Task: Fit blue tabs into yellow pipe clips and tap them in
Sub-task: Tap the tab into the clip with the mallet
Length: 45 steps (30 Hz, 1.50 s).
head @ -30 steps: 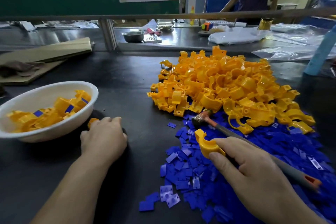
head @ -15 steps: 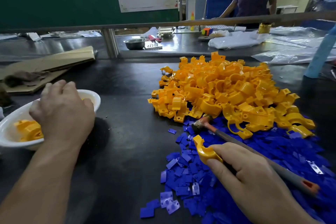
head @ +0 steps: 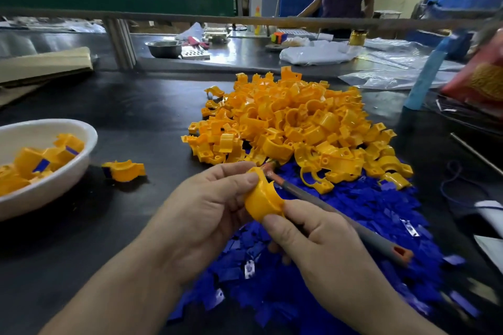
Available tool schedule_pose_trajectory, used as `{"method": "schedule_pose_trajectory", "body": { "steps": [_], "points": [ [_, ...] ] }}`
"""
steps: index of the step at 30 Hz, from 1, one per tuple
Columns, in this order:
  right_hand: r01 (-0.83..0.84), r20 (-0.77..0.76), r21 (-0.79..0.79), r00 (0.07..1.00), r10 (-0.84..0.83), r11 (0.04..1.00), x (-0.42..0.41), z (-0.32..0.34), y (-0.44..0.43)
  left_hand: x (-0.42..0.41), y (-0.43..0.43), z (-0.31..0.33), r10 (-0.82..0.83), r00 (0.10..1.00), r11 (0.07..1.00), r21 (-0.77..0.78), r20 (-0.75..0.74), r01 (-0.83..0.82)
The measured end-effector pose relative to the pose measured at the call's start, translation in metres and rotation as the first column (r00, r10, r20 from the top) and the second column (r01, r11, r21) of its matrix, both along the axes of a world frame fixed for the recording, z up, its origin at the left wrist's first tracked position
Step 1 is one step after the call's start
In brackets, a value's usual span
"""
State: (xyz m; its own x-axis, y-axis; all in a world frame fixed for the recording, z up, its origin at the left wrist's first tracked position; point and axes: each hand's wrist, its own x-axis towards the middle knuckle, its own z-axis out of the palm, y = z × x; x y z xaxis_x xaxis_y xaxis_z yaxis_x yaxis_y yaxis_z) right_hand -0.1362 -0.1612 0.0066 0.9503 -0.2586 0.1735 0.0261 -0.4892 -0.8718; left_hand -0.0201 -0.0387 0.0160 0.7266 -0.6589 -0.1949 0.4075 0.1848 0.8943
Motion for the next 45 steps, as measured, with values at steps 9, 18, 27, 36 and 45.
{"method": "schedule_pose_trajectory", "body": {
  "steps": [9, 18, 27, 36, 45],
  "points": [
    [0.046, -0.08, -0.725, 0.985, -0.15, 0.687, -0.005, -0.006, -0.016, -0.002, 0.001, -0.012, 0.123, 0.99, 0.986, 0.102, 0.076, -0.13],
    [-0.018, -0.137, -0.831, 0.975, -0.174, 0.555, 0.0, -0.016, -0.018, 0.009, 0.011, -0.016, 0.144, 0.989, 0.984, 0.108, -0.039, -0.139],
    [0.114, -0.047, -0.578, 0.984, -0.173, 0.808, 0.001, -0.008, -0.02, -0.002, 0.006, -0.022, 0.051, 0.988, 0.991, 0.115, 0.145, -0.068],
    [0.183, -0.008, -0.435, 0.978, -0.207, 0.882, 0.0, -0.008, -0.023, -0.008, 0.001, -0.024, 0.044, 0.976, 0.985, 0.152, 0.212, -0.077],
    [0.156, 0.061, -0.146, 0.987, -0.148, 0.977, -0.005, 0.003, -0.02, -0.016, 0.0, -0.026, -0.041, 0.945, 0.98, 0.196, 0.324, -0.024]
  ]
}}
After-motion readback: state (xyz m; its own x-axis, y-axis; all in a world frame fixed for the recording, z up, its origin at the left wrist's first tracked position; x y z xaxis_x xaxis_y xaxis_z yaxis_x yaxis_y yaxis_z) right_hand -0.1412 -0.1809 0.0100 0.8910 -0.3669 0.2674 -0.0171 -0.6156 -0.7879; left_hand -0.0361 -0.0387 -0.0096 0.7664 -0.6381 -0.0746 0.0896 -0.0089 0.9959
